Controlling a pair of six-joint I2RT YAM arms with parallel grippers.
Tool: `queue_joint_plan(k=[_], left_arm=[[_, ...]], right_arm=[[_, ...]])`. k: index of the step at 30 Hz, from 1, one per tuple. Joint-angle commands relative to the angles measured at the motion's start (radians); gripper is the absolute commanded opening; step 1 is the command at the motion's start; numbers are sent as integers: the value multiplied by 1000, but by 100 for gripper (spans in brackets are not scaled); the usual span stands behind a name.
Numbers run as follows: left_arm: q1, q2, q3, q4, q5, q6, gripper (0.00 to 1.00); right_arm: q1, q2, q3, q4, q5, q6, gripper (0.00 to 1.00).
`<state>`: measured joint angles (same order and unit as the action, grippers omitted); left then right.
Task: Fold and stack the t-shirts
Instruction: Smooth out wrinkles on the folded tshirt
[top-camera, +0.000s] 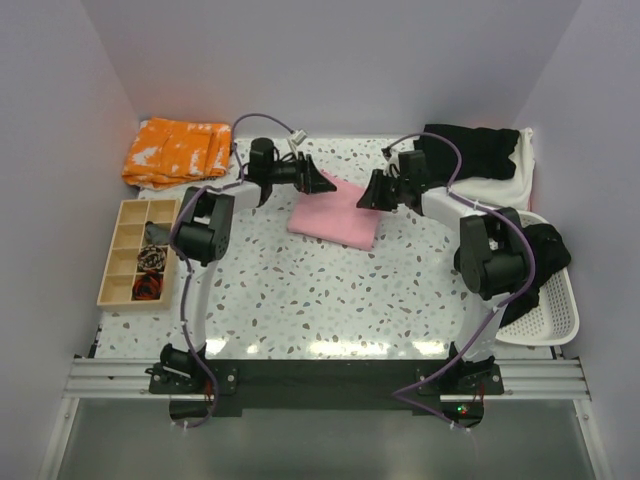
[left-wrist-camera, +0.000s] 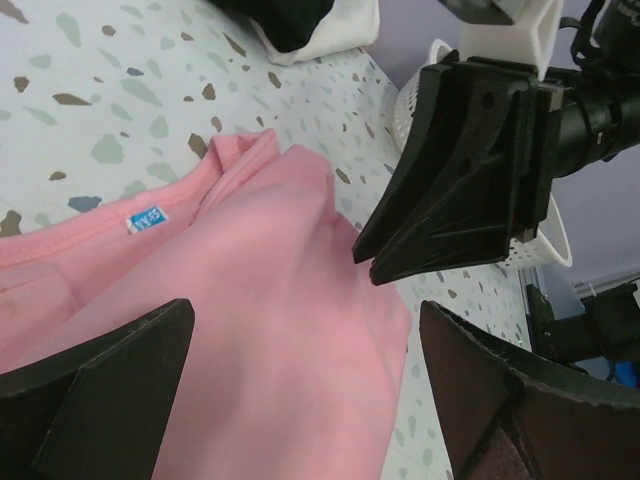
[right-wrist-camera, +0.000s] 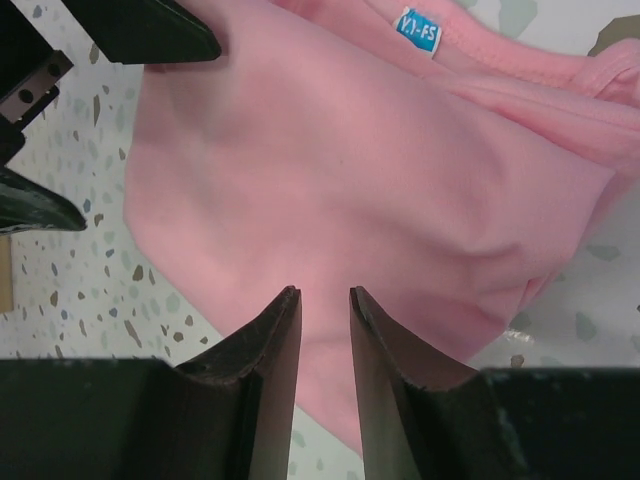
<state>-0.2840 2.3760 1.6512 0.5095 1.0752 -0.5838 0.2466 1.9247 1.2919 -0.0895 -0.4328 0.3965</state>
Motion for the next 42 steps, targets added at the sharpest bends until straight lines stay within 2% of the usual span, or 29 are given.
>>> queue_joint_plan(k=[1,11,21,23,27,28,32,37,42], left_arm=[[14,61,42,50,20,-7,100],[43,170,147,50,-20,-11,100],[80,126,93,103,-26,-28,100],[94,100,52,135,-31,-42,100],[126,3,-77,192,-87,-42,100],[131,-20,-99,184,-101,-28,100],[149,-135,-200,66,-194,93,100],[151,-178,-278,63,-199,96,100],[149,-198,-395,109,-196,75,100]], right_arm=[[0,-16,-3,13,42,-8,30],[-13,62,79,45,281,-47,34],[-36,68,81,108,430,-90,37],[-43,33,54,137,430,-110,40],[-47,-13,55,111,447,-119,57],[-50,-18,60,65,444,-116,65],[-59,-53,23,25,376,-69,72],[-67,-67,-46,25,200,31,73],[-69,-66,-157,85,108,139,73]])
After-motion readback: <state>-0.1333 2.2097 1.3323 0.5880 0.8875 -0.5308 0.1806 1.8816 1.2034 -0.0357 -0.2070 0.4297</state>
